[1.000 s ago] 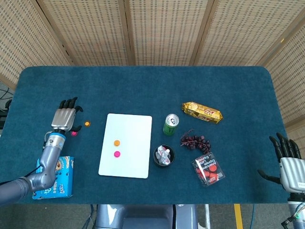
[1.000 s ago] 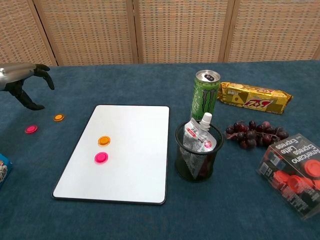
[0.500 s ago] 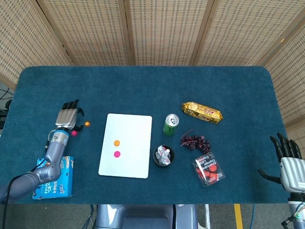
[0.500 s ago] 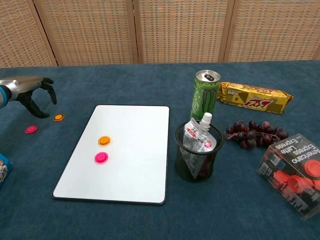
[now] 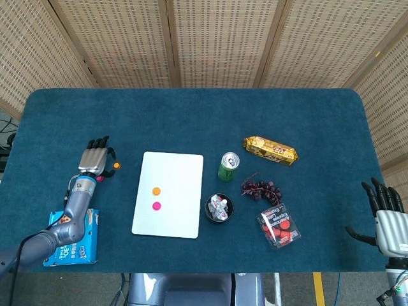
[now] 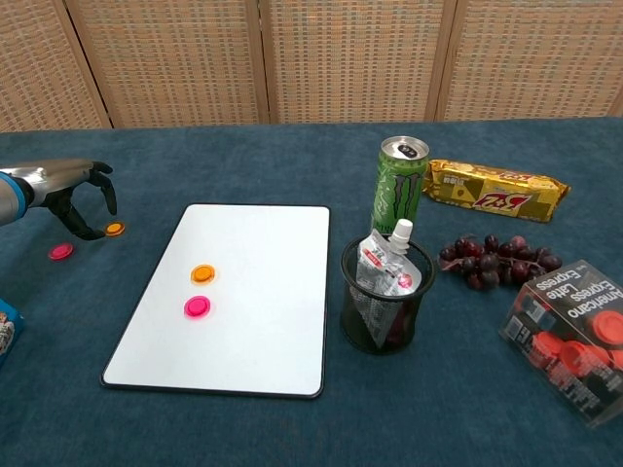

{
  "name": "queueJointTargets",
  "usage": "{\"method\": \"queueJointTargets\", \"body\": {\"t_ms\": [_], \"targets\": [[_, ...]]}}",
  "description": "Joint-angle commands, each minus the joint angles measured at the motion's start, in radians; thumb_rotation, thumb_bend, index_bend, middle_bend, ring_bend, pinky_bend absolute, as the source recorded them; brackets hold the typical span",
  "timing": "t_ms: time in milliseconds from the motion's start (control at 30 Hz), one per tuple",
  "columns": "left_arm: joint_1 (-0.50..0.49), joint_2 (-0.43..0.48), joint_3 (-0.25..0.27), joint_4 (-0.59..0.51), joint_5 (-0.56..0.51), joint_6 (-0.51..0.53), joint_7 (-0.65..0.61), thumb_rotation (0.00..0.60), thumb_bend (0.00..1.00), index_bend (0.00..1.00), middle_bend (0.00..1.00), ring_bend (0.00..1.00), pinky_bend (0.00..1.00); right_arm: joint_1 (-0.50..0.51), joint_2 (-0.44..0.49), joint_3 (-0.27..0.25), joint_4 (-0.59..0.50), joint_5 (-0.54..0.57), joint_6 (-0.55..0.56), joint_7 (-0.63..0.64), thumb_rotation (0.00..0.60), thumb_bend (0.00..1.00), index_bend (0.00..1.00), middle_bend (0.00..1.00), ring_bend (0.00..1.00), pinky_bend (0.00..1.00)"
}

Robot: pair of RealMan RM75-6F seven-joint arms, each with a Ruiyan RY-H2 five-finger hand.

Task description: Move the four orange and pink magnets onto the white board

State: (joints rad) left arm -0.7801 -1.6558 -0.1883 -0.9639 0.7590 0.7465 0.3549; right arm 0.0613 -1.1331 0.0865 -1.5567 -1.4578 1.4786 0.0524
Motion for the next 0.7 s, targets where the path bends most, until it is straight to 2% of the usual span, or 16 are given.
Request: {"method": "queueJointTargets", "body": {"t_ms": [33, 367, 533, 700], "targets": [[-0.004, -0.008, -0.004, 0.010, -0.003, -0.008, 0.003, 0.600, 0.31, 0.41, 0.00, 0.00, 0.00, 0.000, 0.000, 0.000, 0.000, 0.001, -0.001, -0.001, 0.600, 0.06, 0.00, 0.00, 0.00, 0.00], [-0.014, -0.041, -0.007, 0.050, -0.027, -0.033, 0.035, 0.600, 0.31, 0.42, 0.00, 0.00, 0.00, 0.000, 0.001, 0.001, -0.001, 0.004, -0.002, 0.003, 0.600, 0.06, 0.00, 0.00, 0.00, 0.00], [-0.014, -0.044, -0.009, 0.052, -0.025, -0.032, 0.038, 0.600, 0.34, 0.55, 0.00, 0.00, 0.00, 0.000, 0.001, 0.002, -0.001, 0.004, -0.002, 0.004, 0.600, 0.05, 0.00, 0.00, 0.00, 0.00], [-0.007, -0.029, -0.013, 0.027, -0.016, -0.019, 0.036, 0.600, 0.35, 0.57, 0.00, 0.00, 0.00, 0.000, 0.001, 0.002, -0.001, 0.004, -0.002, 0.006, 0.600, 0.06, 0.00, 0.00, 0.00, 0.00]]}}
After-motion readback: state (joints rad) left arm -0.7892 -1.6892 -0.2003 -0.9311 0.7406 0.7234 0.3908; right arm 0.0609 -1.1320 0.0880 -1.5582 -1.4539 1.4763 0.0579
